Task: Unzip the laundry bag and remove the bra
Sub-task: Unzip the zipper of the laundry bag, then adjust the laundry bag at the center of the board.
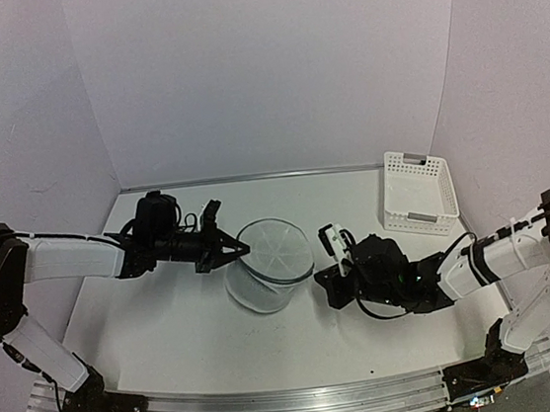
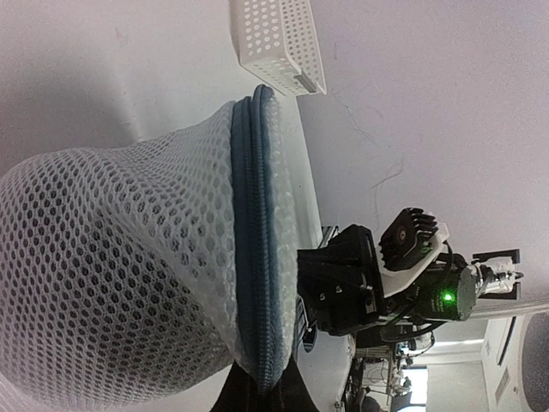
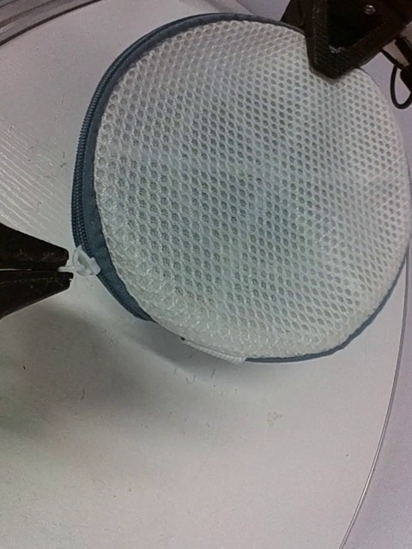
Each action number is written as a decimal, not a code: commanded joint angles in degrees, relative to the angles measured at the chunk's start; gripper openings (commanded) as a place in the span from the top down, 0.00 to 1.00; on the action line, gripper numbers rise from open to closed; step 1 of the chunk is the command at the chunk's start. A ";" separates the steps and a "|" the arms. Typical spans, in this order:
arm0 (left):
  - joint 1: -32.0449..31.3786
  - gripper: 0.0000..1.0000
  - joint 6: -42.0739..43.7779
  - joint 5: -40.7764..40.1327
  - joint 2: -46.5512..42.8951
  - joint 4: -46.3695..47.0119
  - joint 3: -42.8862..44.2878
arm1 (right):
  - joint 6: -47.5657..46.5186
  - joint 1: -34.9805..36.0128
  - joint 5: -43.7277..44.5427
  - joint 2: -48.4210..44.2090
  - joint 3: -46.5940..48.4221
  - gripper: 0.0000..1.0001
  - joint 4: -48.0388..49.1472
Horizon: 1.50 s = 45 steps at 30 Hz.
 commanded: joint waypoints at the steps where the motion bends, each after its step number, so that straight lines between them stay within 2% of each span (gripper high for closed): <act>1: 0.51 1.00 2.98 3.68 0.83 1.29 6.07 | -2.13 0.88 -0.31 -2.39 -0.20 1.00 1.93; 6: 1.44 1.00 6.54 3.41 3.96 -4.63 11.49 | -1.53 3.61 -1.17 -1.86 -0.08 1.00 4.86; 10: 1.67 0.95 13.63 -0.34 7.57 -16.76 19.56 | -1.02 5.34 -1.53 -0.15 1.82 1.00 5.73; 16: 2.16 0.89 17.94 -2.44 11.60 -23.15 25.68 | 0.05 6.36 -1.72 3.12 6.69 1.00 4.87; 22: 2.59 0.75 22.35 -11.38 12.44 -31.84 29.75 | 1.81 6.55 -2.45 8.89 13.44 1.00 3.98; 24: 2.66 0.66 23.55 -15.62 11.42 -34.28 30.21 | 2.24 6.51 -2.64 10.72 15.64 1.00 3.47; 29: 2.81 0.47 23.64 -22.09 6.00 -36.80 28.18 | 2.19 6.52 -4.01 13.97 19.84 1.00 2.17; 36: 2.83 0.24 19.62 -22.75 -2.79 -37.18 21.72 | 1.58 6.48 -5.23 16.23 23.08 1.00 1.25; 45: 2.79 0.18 12.89 -19.53 -9.18 -35.17 12.60 | 1.16 6.48 -6.15 17.28 24.17 1.00 1.29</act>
